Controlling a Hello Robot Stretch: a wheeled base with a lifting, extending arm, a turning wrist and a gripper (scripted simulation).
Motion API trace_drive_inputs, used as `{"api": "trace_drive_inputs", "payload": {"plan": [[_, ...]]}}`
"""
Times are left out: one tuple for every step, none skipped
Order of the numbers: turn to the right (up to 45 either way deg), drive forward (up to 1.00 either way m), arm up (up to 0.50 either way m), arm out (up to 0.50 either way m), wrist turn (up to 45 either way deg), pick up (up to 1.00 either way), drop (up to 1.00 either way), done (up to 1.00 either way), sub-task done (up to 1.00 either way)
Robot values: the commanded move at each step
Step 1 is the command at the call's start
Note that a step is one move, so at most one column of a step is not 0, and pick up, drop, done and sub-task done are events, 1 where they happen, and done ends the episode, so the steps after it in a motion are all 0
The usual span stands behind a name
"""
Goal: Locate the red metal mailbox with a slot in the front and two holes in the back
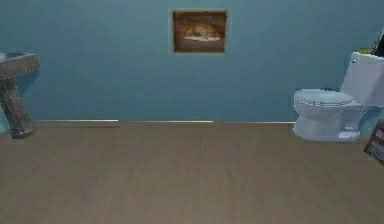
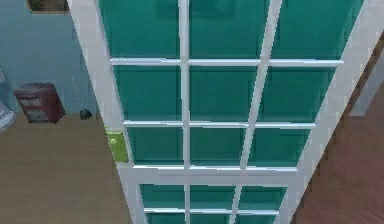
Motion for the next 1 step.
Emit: {"api": "trace_drive_inputs", "payload": {"plan": [[0.0,0.5,0.0,0.0,0.0,0.0,0.0,0.0,0.0]]}}
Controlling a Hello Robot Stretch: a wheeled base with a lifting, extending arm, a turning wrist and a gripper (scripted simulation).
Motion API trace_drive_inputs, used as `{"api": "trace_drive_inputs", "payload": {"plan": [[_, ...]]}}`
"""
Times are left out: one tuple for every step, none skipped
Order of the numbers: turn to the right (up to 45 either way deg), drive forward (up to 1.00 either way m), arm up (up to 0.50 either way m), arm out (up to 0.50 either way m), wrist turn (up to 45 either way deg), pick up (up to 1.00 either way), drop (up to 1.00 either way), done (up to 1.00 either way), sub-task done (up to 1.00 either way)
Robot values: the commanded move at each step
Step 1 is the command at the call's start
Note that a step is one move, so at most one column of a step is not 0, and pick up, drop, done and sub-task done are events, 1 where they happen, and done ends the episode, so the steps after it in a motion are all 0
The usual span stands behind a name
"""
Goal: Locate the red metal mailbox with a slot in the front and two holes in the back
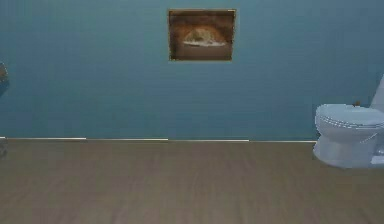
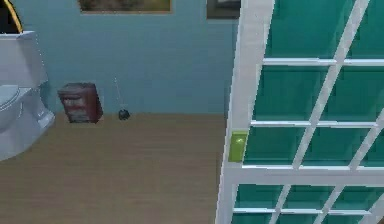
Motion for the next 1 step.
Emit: {"api": "trace_drive_inputs", "payload": {"plan": [[45.0,0.0,0.0,0.0,0.0,0.0,0.0,0.0,0.0]]}}
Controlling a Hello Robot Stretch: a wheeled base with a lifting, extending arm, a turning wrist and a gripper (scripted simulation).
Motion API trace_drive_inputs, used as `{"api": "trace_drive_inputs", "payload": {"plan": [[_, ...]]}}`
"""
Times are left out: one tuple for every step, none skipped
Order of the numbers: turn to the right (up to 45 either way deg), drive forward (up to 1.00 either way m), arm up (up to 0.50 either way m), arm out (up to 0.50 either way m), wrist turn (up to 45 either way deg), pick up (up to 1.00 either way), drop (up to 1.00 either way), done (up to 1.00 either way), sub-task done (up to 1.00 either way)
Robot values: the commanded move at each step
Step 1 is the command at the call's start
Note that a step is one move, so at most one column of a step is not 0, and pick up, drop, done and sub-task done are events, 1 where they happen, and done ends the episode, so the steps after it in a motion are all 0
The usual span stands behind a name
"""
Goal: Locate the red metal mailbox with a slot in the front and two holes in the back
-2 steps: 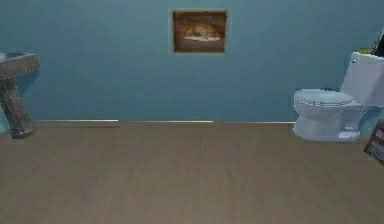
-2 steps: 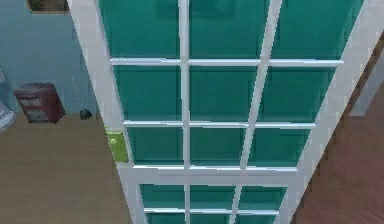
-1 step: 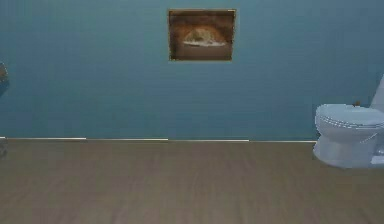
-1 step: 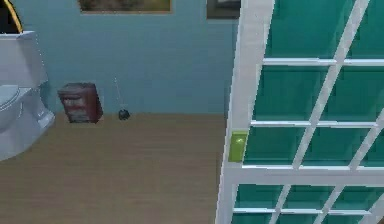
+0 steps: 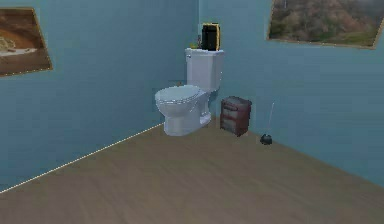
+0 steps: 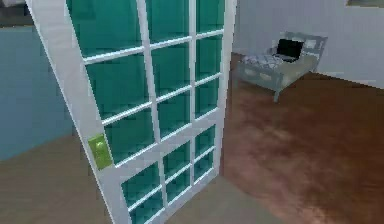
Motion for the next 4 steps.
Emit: {"api": "trace_drive_inputs", "payload": {"plan": [[24.0,0.0,0.0,0.0,0.0,0.0,0.0,0.0,0.0],[0.0,1.0,0.0,0.0,0.0,0.0,0.0,0.0,0.0],[3.0,0.0,0.0,0.0,0.0,0.0,0.0,0.0,0.0],[0.0,0.3,0.0,0.0,0.0,0.0,0.0,0.0,0.0]]}}
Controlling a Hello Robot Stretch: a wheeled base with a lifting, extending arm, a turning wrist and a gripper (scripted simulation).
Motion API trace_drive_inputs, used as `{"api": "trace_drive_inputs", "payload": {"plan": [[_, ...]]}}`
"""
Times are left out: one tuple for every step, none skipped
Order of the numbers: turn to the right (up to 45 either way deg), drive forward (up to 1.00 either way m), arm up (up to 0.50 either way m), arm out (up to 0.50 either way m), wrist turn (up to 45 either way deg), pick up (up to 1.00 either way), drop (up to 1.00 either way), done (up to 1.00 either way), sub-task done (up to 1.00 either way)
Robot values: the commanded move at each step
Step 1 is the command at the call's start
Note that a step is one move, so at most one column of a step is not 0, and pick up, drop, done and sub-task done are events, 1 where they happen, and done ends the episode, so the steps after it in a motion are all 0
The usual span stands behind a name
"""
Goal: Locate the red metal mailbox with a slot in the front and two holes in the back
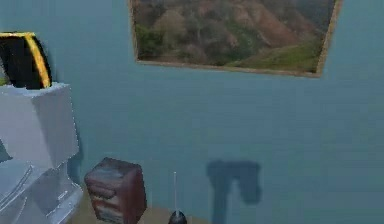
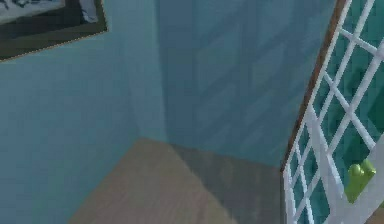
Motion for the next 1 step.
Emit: {"api": "trace_drive_inputs", "payload": {"plan": [[18.0,0.0,0.0,0.0,0.0,0.0,0.0,0.0,0.0]]}}
